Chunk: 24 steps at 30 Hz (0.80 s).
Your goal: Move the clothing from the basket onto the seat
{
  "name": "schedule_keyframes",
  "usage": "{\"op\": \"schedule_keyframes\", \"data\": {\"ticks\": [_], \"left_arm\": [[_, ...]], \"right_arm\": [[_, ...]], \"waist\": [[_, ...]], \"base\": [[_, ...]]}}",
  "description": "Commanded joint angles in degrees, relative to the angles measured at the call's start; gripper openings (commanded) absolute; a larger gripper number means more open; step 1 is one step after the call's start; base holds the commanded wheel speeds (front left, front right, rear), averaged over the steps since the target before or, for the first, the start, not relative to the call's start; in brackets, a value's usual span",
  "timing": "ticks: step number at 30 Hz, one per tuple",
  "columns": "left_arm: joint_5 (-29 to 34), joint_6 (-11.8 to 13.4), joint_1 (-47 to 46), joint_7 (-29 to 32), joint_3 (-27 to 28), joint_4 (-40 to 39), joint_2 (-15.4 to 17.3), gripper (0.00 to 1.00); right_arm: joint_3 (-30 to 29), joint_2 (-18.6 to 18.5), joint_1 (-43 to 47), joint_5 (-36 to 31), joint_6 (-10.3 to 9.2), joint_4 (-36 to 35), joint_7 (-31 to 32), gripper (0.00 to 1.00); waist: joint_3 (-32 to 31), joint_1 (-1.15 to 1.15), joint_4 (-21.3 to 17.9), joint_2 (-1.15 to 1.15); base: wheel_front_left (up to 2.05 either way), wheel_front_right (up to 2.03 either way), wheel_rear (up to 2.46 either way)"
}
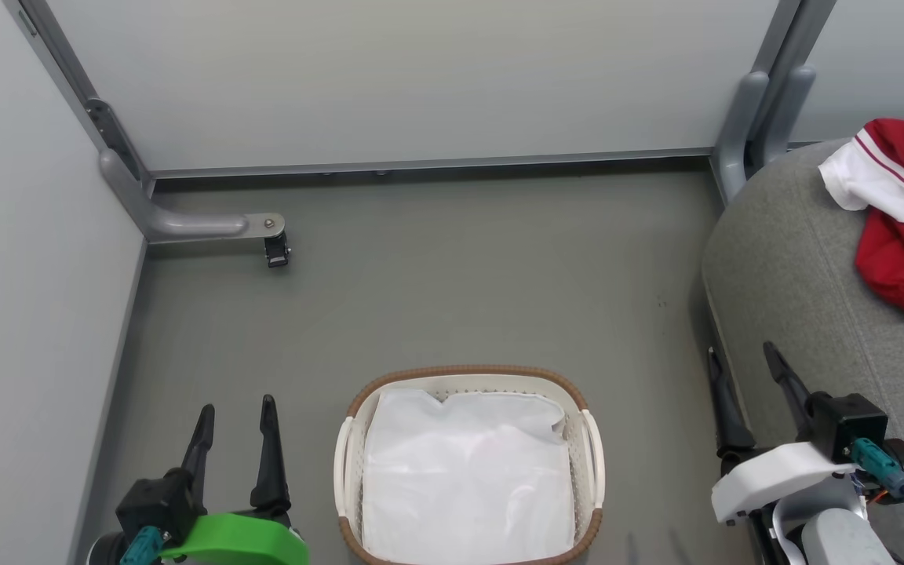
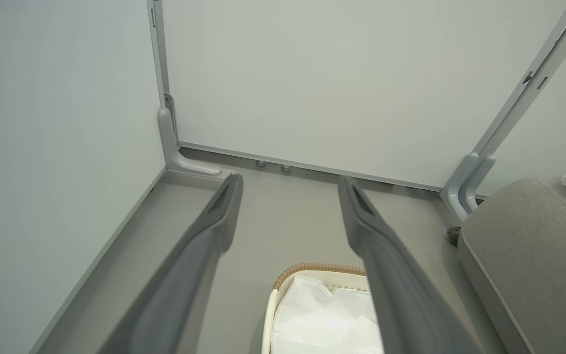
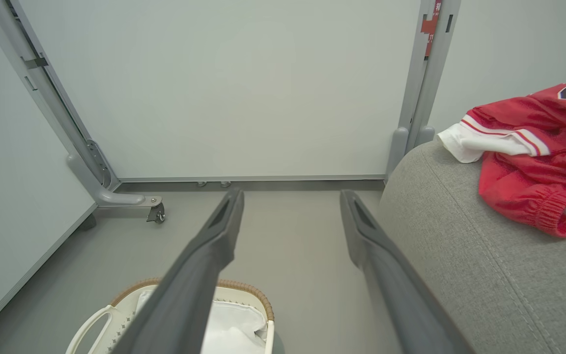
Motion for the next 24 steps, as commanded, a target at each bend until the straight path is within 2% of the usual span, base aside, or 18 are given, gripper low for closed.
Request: {"op": "schedule_keyframes", "data": {"ticks": [1, 24], "left_arm": [[0.64, -0.33, 0.81, -0.02, 0.20, 0.03, -0.03, 1.00], [0.57, -0.67, 0.31, -0.02, -0.32, 1.74, -0.23, 1.00]], "right_arm": [[0.64, -0.21, 0.89, 0.47, -0.07, -0.40, -0.10, 1.00], [2.65, -0.22, 1.65, 1.24, -0.07, -1.52, -0.10, 1.00]], "waist": [[-0.10, 0.00, -0.28, 0.00], [-1.06, 0.00, -0.34, 0.00]], "base": [[0.00, 0.00, 0.00], [0.00, 0.00, 0.00]]}}
